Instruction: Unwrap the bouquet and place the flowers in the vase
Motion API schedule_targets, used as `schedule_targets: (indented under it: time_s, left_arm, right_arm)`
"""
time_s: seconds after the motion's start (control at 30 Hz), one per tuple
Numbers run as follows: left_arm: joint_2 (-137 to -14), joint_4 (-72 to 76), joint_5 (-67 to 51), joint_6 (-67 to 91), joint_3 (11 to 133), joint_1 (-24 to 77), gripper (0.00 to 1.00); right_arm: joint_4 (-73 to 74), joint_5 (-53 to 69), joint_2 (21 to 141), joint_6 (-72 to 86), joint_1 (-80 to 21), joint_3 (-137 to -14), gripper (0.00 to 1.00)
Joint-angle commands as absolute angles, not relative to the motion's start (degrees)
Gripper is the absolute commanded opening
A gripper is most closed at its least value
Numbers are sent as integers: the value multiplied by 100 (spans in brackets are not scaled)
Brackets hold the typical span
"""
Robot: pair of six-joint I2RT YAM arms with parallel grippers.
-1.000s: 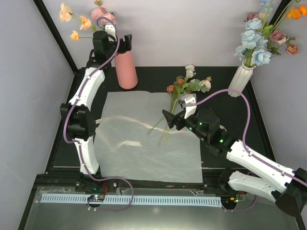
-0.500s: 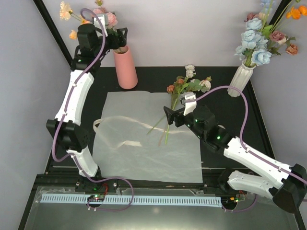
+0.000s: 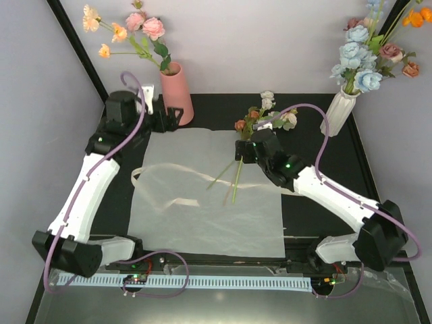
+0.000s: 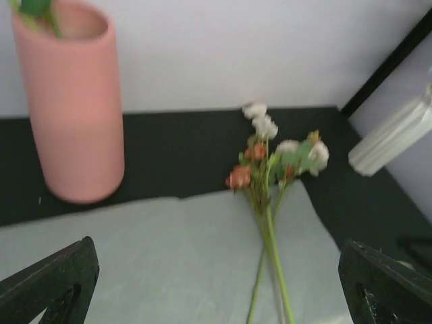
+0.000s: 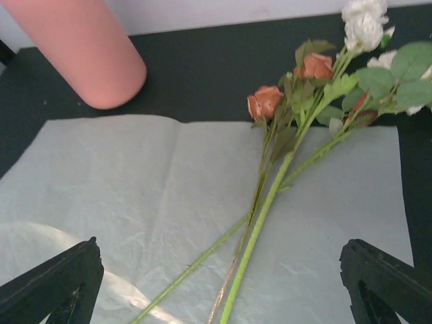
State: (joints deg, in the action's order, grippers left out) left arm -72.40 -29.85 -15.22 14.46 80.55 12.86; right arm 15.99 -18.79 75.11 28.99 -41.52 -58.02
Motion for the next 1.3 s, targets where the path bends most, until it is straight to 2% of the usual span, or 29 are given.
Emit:
schedule_targets:
  time_s: [0.0, 0.2, 0.43, 0.7, 1.1, 1.27]
  left_arm:
    - [-6453, -3356, -1538, 1336, 7171, 1386, 99]
    - [-5752, -3148, -1843, 1379, 5590, 1441, 99]
    - [-5448, -3125, -1908, 1223, 4499, 1461, 99]
    - [-5335, -4203, -1505, 1488, 4314, 1498, 99]
    - [-5049, -3885, -1661, 1555, 4121, 1634, 99]
    - [-5062, -3852, -1656, 1556, 4126, 1626, 99]
  right_arm:
    - [2061, -1591, 7874, 3279, -4026, -6190, 96]
    - [2600, -1558, 8675, 3554, -3935, -6940, 91]
    - [3015, -1312, 9979, 3634, -3733, -8018, 88]
    - [3547, -1006, 11439, 3710, -3438, -9284, 84]
    - [3909, -829, 12671, 3475, -3081, -10289, 70]
    - [3979, -843, 12846, 3472, -3076, -10416, 68]
